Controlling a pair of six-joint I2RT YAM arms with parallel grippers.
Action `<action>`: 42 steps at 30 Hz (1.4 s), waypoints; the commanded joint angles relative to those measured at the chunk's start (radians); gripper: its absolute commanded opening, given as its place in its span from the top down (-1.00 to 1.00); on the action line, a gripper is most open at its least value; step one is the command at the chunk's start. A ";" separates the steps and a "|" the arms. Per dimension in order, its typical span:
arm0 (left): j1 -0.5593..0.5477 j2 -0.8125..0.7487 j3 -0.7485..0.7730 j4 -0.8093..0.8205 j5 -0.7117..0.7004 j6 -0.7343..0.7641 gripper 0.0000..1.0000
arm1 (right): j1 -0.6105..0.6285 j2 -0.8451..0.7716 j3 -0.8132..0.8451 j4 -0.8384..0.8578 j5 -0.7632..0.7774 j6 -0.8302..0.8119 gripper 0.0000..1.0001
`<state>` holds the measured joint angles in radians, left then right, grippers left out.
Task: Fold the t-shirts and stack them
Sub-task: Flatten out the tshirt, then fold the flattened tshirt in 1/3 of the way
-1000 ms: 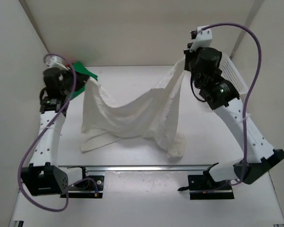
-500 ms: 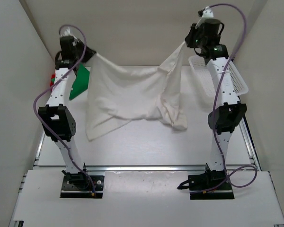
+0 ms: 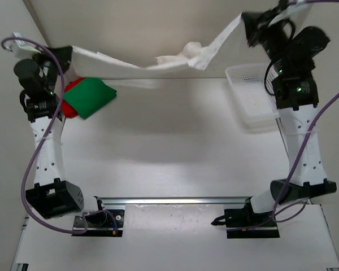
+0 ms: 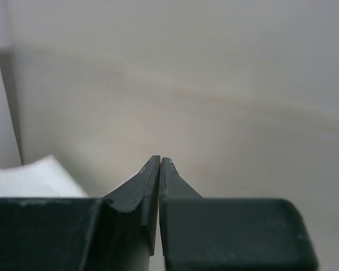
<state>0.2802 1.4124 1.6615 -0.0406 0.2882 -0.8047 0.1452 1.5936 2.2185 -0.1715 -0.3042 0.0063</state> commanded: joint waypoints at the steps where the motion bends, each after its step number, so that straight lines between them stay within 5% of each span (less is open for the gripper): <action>1: -0.016 -0.054 -0.271 -0.004 -0.014 0.041 1.00 | 0.037 -0.094 -0.323 -0.083 0.103 -0.161 1.00; 7: 0.024 -0.401 -0.820 -0.005 -0.111 0.122 1.00 | 0.019 -0.508 -1.181 -0.037 0.220 0.097 1.00; 10: 0.001 -0.536 -1.026 -0.071 -0.115 0.133 1.00 | 0.037 -0.668 -1.457 -0.081 0.249 0.260 1.00; 17: 0.102 -0.717 -1.227 -0.286 0.023 0.212 1.00 | 0.137 -1.028 -1.602 -0.569 0.326 0.480 1.00; 24: -0.007 -0.843 -1.180 -0.447 -0.032 0.265 1.00 | 0.197 -1.210 -1.513 -0.813 0.221 0.578 1.00; 31: 0.083 -0.736 -1.214 -0.314 0.055 0.184 1.00 | 0.284 -0.951 -1.482 -0.542 0.333 0.534 0.99; 36: 0.122 -0.581 -1.152 -0.164 0.060 0.072 1.00 | 0.075 -0.608 -1.387 -0.306 0.183 0.442 1.00; 42: 0.070 -0.368 -1.085 -0.036 0.003 -0.005 1.00 | 0.031 -0.266 -1.194 -0.200 0.142 0.420 1.00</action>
<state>0.3779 0.9730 0.5026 -0.1944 0.3153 -0.7525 0.1909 1.2526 0.9176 -0.5041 -0.1120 0.4629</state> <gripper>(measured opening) 0.075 0.005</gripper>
